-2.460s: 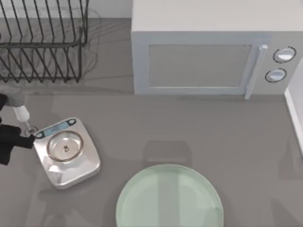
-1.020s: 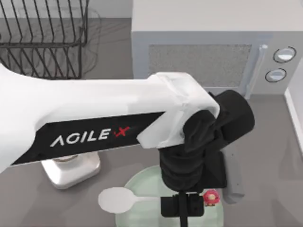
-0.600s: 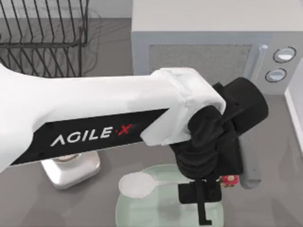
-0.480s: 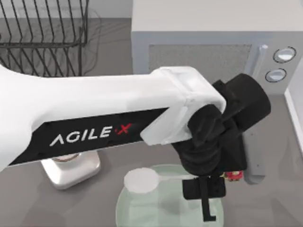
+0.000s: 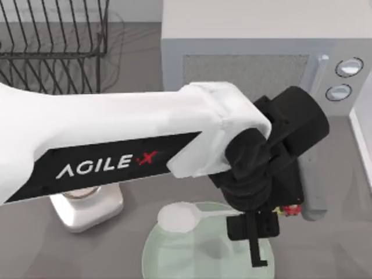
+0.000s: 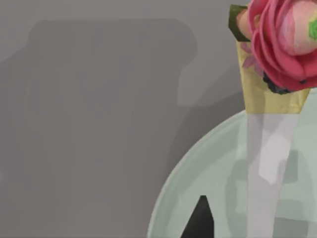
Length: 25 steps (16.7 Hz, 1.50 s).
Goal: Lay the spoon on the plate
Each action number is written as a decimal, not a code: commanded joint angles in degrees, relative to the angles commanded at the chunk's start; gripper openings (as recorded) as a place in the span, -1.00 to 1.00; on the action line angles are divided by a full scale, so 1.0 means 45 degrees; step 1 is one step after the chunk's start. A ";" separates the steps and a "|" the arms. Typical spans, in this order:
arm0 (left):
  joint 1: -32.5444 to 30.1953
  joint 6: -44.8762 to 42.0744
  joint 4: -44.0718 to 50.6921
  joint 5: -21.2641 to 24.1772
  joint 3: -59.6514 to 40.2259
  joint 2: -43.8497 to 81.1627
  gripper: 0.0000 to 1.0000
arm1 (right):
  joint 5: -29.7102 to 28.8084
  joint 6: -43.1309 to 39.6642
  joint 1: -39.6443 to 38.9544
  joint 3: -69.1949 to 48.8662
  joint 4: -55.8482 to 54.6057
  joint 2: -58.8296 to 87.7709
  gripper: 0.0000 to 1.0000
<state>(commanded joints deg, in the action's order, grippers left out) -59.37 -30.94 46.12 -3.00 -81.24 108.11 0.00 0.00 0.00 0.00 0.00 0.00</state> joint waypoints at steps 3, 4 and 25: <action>0.0058 -0.0121 0.0196 0.0255 0.0465 0.0038 -1.00 | 0.0000 0.0000 0.0000 0.0000 0.0000 0.0000 1.00; 0.0062 -0.0145 0.0307 0.0327 0.0641 0.0107 -1.00 | 0.0000 0.0000 0.0000 0.0000 0.0000 0.0000 1.00; -0.0040 -0.0231 0.0817 0.0814 0.1712 0.0917 0.51 | 0.0000 0.0000 0.0000 0.0000 0.0000 0.0000 1.00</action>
<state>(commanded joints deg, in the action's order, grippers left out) -59.55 -31.98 49.80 0.66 -73.54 112.23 0.00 0.00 0.00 0.00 0.00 0.00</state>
